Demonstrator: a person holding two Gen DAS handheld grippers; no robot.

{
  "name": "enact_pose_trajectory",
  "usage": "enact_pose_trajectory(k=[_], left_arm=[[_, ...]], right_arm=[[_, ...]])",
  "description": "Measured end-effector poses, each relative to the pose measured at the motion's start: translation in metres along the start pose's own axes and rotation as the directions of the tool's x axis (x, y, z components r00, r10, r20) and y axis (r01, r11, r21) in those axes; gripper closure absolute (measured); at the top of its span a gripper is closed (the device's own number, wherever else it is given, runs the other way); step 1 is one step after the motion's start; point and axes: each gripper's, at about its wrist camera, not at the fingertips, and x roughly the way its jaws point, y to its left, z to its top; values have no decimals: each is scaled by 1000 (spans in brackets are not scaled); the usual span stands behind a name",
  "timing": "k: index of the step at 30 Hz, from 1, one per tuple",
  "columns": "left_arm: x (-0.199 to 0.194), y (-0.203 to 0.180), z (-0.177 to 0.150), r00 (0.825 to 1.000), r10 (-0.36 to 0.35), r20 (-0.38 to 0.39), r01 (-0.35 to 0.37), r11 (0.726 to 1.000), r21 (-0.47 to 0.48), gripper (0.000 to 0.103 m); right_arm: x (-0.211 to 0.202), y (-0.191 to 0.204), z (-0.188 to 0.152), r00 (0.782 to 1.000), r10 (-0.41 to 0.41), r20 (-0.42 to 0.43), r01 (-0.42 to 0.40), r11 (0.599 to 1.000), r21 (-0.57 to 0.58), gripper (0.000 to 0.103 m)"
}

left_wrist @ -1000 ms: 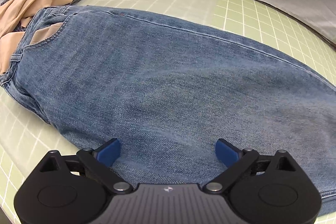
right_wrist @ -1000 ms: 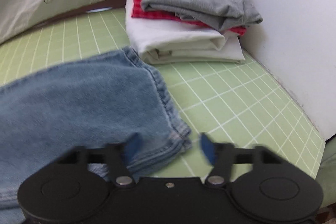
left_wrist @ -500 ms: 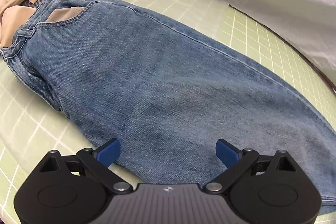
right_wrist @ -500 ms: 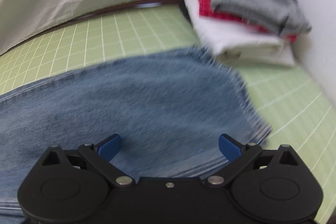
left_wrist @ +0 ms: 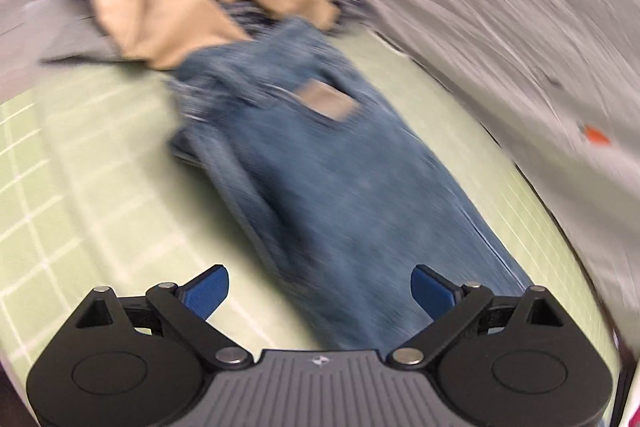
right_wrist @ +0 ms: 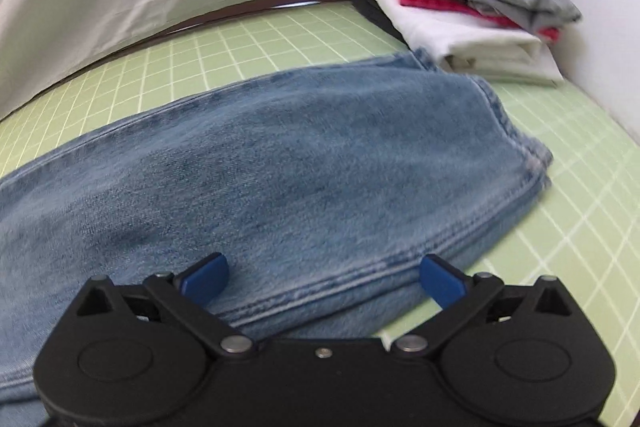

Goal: Fold clothes
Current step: 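Move the open left gripper toward the jeans waistband, then grasp the jeans waistband with the left gripper and lift it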

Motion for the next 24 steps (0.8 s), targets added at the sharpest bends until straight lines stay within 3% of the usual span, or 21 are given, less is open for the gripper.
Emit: enact_pose_trajectory(k=[5,9,14,18,20,22,24], left_arm=[[11,36,32,1000,14,18,-13,999,-44,6],[25,53,53,999,-20,27,22,996,-83,6],[44,63,70,996,-75,51,80,990,-115,4],[51,56,75,995,-60,84,66,995,-78,3],[52,52,73,994,-27,110,33,998,-52,16],[53,47,72,995,-37,97,39,999,-16,57],[56,43,72,996,-47,73,46,999,14,64]], right_arm=[[-9,10,-12,1000,-28,-1,28,998,59,0],[-16,20,-22,998,-55,-10,56,993,103,0],[-20,34,-26,995,-101,-23,103,982,161,0],[-21,37,-24,992,-118,-53,126,973,191,0],[-21,38,-23,991,-118,-67,129,972,195,0],[-21,37,-21,990,-109,-85,123,973,195,0],[-22,36,-19,989,-92,-115,115,971,209,0]])
